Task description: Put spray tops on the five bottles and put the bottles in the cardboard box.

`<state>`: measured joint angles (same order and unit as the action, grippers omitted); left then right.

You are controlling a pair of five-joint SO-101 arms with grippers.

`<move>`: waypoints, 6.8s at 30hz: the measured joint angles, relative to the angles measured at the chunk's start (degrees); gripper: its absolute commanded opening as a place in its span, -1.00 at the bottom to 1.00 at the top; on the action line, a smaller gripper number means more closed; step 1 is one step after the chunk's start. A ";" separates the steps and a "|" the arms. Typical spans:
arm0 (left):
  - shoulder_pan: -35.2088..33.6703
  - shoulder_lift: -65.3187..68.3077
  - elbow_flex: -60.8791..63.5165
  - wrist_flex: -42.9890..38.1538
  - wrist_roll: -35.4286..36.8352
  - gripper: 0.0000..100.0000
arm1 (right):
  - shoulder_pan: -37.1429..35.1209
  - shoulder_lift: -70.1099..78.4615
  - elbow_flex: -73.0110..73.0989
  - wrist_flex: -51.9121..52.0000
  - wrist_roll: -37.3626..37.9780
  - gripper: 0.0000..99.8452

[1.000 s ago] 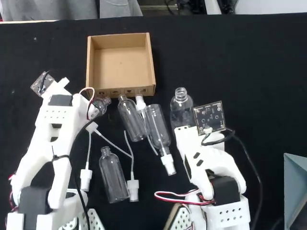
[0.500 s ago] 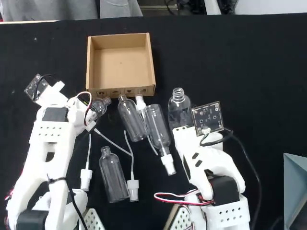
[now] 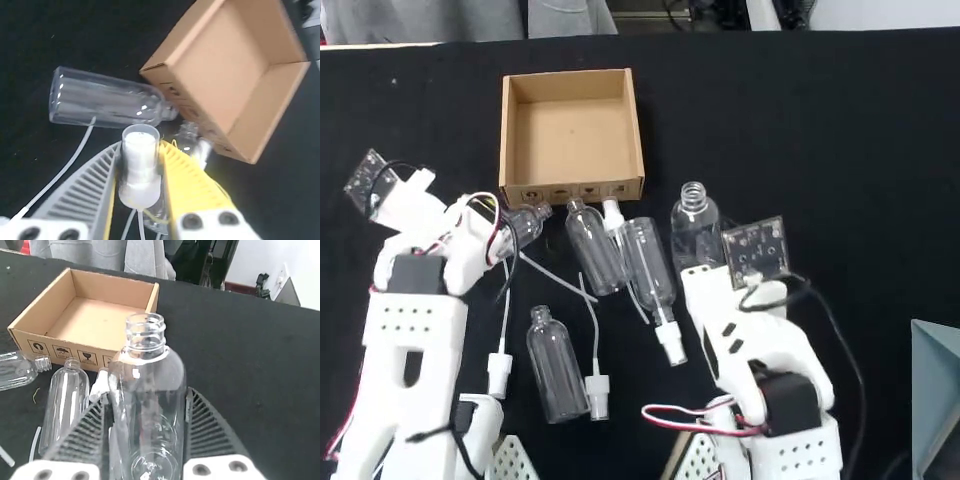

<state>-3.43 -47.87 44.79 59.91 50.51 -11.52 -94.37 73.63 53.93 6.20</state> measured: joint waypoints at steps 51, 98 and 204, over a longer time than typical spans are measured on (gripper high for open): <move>0.00 -22.95 -2.20 -12.04 3.34 -0.94 | -7.56 -8.79 13.10 -7.12 1.85 -0.93; 1.58 -25.49 0.70 -13.27 3.34 -0.94 | -11.87 -8.79 15.47 -7.38 18.55 -0.93; 31.47 -25.49 23.03 -32.00 -19.60 -0.62 | -12.75 -8.79 16.53 -7.30 18.64 -0.94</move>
<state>28.04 -73.36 67.82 27.91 30.90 -24.26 -103.16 90.15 46.64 24.84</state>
